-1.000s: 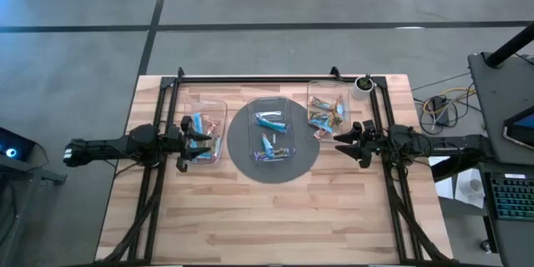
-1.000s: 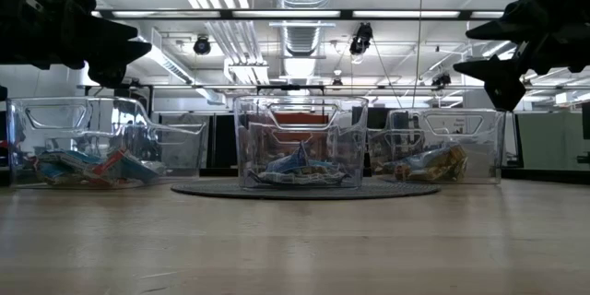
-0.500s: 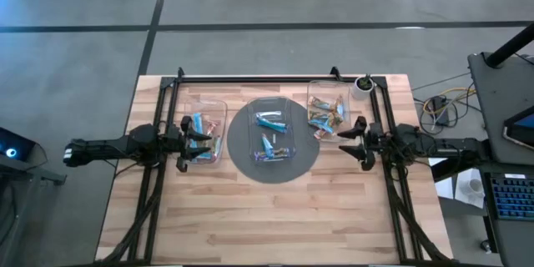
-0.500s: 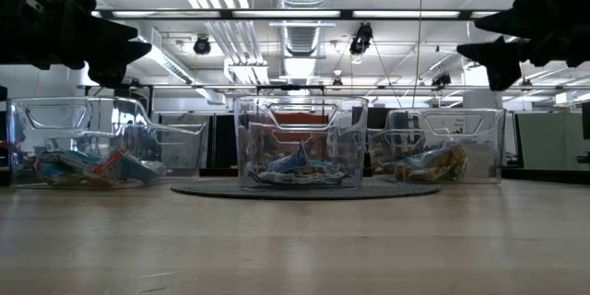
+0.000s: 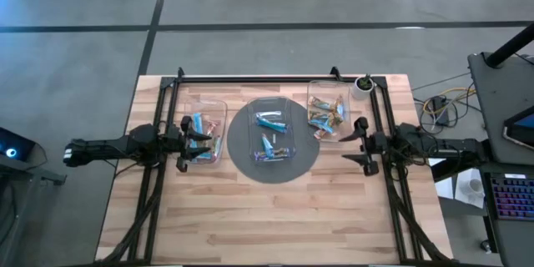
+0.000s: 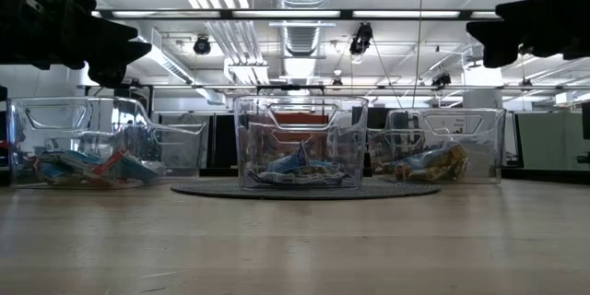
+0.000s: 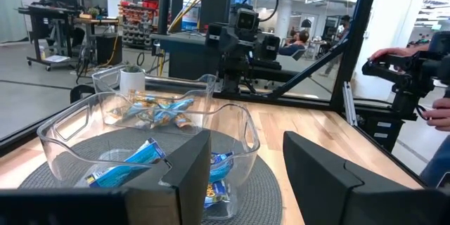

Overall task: Pick and place Granola Bars by type
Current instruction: Return to Home Position

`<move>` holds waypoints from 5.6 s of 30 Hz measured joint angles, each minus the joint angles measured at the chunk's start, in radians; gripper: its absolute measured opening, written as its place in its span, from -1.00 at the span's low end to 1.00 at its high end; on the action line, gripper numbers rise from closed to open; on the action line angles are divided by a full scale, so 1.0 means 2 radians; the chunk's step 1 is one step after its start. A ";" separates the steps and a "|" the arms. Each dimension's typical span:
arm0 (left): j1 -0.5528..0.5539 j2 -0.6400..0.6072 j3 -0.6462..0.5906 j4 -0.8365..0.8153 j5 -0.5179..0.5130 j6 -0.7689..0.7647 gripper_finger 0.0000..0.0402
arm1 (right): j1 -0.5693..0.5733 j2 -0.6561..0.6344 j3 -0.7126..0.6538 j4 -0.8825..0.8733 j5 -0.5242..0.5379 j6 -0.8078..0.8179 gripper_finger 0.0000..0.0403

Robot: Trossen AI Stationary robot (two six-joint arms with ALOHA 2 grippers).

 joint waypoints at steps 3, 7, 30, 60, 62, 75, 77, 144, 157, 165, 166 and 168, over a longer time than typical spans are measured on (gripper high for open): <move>0.000 0.000 0.000 0.000 0.000 0.000 -0.19 | 0.000 0.000 0.000 -0.001 -0.026 0.000 0.16; 0.000 0.000 0.000 0.000 0.000 0.000 -0.19 | 0.000 0.000 0.000 -0.003 -0.012 -0.004 0.16; 0.000 0.000 0.000 0.000 0.000 0.000 -0.19 | 0.000 0.002 0.000 -0.001 -0.005 0.023 0.16; 0.000 0.000 0.000 0.000 0.000 0.000 -0.19 | 0.000 0.002 0.001 -0.001 -0.005 0.023 0.16; 0.000 0.000 0.000 0.000 0.000 0.000 -0.19 | 0.000 0.002 0.001 -0.001 -0.005 0.023 0.16; 0.000 0.000 0.000 0.000 0.000 0.000 -0.19 | 0.000 0.002 0.001 -0.001 -0.005 0.023 0.16; 0.000 0.000 0.000 0.000 0.000 0.000 -0.19 | 0.000 0.002 0.001 -0.001 -0.005 0.023 0.16; 0.000 0.000 0.000 0.000 0.000 0.000 -0.19 | 0.000 0.002 0.001 -0.001 -0.005 0.023 0.16; 0.000 0.000 0.000 0.000 0.000 0.000 -0.19 | 0.000 0.002 0.001 -0.001 -0.005 0.023 0.16; 0.000 0.000 0.000 0.000 0.000 0.000 -0.19 | 0.000 0.002 0.001 -0.001 -0.005 0.023 0.16; 0.000 0.000 0.000 -0.001 0.000 0.000 -0.19 | 0.000 0.002 0.001 -0.001 -0.005 0.023 0.16; 0.000 0.000 0.000 0.000 0.000 0.000 -0.19 | 0.000 0.002 0.001 -0.001 -0.005 0.023 0.16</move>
